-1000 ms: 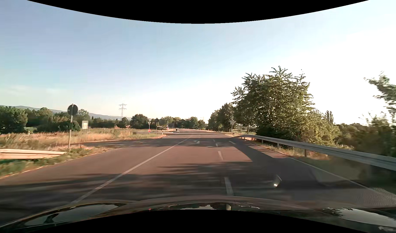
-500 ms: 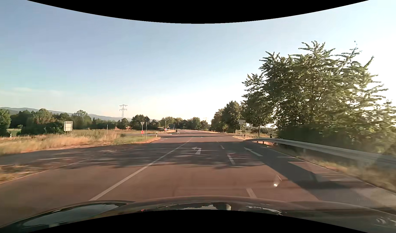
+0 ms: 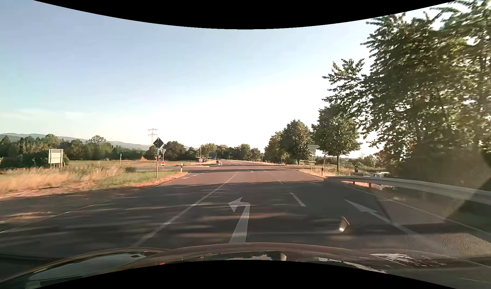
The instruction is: Follow the waypoints while adhering to traffic rules and regulations
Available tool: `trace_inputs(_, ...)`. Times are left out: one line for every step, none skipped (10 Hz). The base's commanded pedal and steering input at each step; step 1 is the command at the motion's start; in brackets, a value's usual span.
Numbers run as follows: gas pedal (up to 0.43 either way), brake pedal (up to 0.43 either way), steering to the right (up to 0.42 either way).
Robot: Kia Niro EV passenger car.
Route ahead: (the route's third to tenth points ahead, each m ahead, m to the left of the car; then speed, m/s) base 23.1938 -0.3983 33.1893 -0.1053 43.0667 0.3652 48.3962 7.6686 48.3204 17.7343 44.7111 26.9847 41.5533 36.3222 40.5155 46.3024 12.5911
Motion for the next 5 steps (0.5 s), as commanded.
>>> trace_inputs(0.000, 0.226, -0.003)
trace_inputs(0.000, 0.232, -0.002)
trace_inputs(0.000, 0.232, 0.000)
trace_inputs(0.000, 0.232, 0.001)
trace_inputs(0.000, 0.232, 0.001)
